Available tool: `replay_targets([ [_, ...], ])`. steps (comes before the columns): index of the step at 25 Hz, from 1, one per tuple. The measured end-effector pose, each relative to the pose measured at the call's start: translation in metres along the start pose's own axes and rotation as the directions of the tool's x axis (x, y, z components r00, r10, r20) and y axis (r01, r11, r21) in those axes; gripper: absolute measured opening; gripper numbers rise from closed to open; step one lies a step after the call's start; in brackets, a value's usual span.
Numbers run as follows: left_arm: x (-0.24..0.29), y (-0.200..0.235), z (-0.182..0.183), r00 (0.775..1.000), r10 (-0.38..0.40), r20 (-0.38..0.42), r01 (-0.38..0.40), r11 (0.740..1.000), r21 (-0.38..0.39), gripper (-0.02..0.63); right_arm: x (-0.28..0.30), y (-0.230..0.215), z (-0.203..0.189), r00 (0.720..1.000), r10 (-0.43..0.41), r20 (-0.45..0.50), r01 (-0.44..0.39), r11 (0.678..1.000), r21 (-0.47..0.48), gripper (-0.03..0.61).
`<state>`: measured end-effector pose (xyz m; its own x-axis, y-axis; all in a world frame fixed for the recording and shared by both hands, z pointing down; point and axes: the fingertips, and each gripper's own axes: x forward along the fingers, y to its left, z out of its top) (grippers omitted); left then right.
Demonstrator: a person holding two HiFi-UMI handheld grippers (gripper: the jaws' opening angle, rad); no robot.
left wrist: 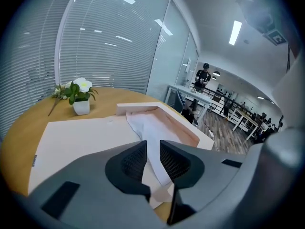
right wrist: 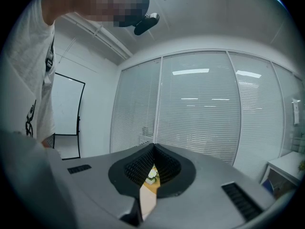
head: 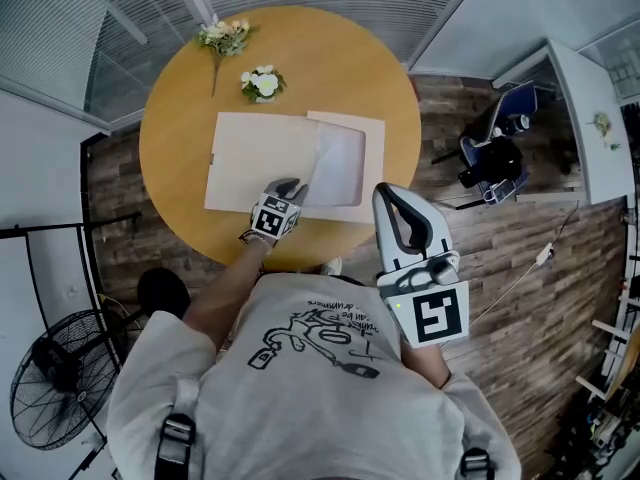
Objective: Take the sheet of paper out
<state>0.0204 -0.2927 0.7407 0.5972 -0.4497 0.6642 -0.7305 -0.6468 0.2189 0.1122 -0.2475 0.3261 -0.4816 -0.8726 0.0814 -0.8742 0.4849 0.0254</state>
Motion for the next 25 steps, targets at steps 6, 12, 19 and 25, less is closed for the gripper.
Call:
replay_targets([
  [6,0.02,0.005,-0.011,0.999,-0.011,-0.048,0.011,1.0,-0.016,0.094,0.0,-0.007,-0.004,1.0,-0.007,-0.005,0.007,1.0,0.005,0.008],
  [12,0.037,0.009,-0.02,0.995,-0.027,-0.094,0.023,0.999,-0.04,0.095,-0.001,-0.008,-0.005,1.0,-0.013,-0.012,0.013,1.0,0.008,0.008],
  [19,0.056,0.016,-0.028,0.988,-0.035,-0.153,0.023,0.996,-0.082,0.098,-0.001,-0.009,-0.009,1.0,-0.018,-0.02,0.018,1.0,0.011,0.008],
  [25,0.071,0.017,-0.036,0.977,-0.064,-0.203,0.044,0.994,-0.1,0.109,-0.001,-0.011,-0.011,0.999,-0.025,-0.03,0.026,1.0,0.015,0.008],
])
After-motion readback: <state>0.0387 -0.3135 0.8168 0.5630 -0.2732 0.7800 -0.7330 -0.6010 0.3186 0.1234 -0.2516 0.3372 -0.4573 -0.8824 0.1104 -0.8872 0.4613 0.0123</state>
